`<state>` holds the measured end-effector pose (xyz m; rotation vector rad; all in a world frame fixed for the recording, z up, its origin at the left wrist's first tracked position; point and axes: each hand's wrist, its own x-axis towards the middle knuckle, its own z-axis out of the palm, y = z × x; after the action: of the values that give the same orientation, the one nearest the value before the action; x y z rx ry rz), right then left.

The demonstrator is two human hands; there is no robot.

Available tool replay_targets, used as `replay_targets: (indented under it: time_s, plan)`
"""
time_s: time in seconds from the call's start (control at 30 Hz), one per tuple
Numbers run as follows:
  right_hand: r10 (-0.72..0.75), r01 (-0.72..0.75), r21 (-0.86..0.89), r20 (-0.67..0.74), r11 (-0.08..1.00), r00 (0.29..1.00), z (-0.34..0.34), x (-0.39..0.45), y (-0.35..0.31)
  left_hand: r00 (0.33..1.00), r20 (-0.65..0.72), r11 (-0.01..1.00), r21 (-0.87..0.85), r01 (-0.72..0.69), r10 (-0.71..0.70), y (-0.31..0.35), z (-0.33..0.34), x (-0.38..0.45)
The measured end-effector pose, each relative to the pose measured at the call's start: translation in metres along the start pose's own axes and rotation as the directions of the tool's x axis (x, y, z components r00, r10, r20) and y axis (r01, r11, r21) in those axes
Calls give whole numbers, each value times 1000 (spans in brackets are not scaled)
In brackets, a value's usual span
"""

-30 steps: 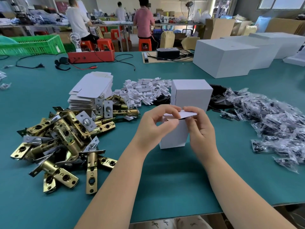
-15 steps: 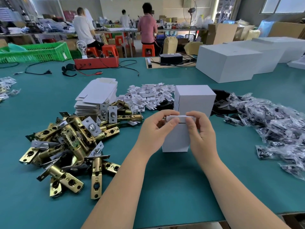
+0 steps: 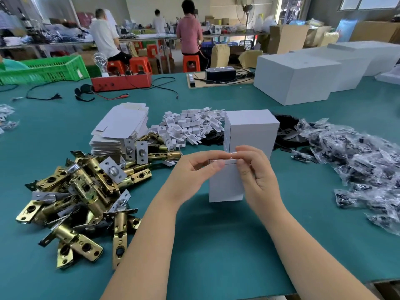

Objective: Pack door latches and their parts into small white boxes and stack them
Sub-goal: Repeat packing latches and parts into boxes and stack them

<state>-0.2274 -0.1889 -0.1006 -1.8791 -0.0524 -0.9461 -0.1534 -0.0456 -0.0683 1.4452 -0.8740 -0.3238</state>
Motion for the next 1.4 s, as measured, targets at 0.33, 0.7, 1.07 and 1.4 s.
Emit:
replay_targets:
  time_s: [0.33,0.7,1.07,1.4]
  plan:
    - [231,-224,-57,172,973,958,0,-8,4,996,-40,992,96,84,-81,-16,-3,6]
    - [557,-544,-185,21,818,830,-8,-8,17,770,-365,819,-464,337,-523,-26,6,12]
    - [594,-625,-169,-202,762,779,-28,4,26,854,-350,820,294,491,-386,-38,46,6]
    - [673,-662,144,-275,735,687,-36,8,39,939,-274,714,613,338,-210,-48,56,8]
